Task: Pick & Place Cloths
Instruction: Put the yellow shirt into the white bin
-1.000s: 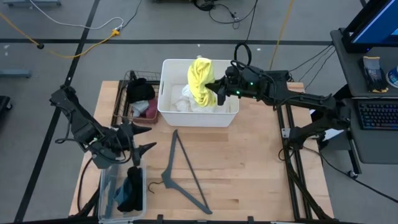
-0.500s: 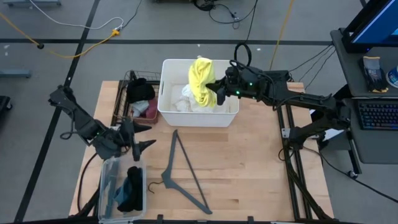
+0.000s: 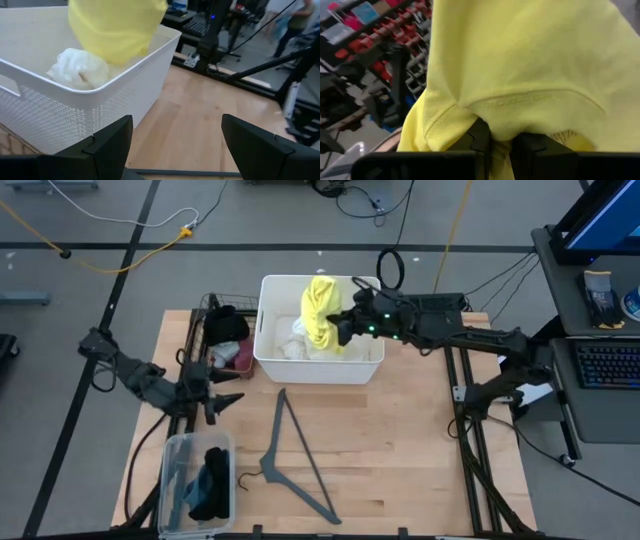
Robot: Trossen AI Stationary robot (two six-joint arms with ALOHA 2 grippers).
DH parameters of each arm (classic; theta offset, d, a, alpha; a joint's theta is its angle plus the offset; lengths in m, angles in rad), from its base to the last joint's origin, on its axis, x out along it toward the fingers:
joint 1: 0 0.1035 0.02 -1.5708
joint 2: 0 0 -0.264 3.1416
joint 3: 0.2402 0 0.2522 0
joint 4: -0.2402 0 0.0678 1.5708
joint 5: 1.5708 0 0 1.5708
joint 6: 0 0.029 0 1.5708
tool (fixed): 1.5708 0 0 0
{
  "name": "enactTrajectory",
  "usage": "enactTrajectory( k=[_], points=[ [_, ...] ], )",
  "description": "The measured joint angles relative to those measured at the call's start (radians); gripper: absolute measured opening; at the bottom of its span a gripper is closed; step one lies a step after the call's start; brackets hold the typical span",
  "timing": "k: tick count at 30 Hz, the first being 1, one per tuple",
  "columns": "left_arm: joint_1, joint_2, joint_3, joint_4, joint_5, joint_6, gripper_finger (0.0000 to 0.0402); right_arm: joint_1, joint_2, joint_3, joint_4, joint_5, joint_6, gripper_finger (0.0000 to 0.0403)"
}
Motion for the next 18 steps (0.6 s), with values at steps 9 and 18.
enactTrajectory(
  k=[9, 18],
  points=[
    [0.075, -0.178, -0.136, 0.104, 0.118, 0.058, 0.0310, -0.008, 0.155, 0.000, 0.052, -0.008, 0.054, 0.0031],
    [0.115, -0.342, -0.220, 0.159, 0.171, 0.134, 0.0310, -0.013, 0.259, 0.000, 0.060, -0.061, 0.101, 0.0031]
  ],
)
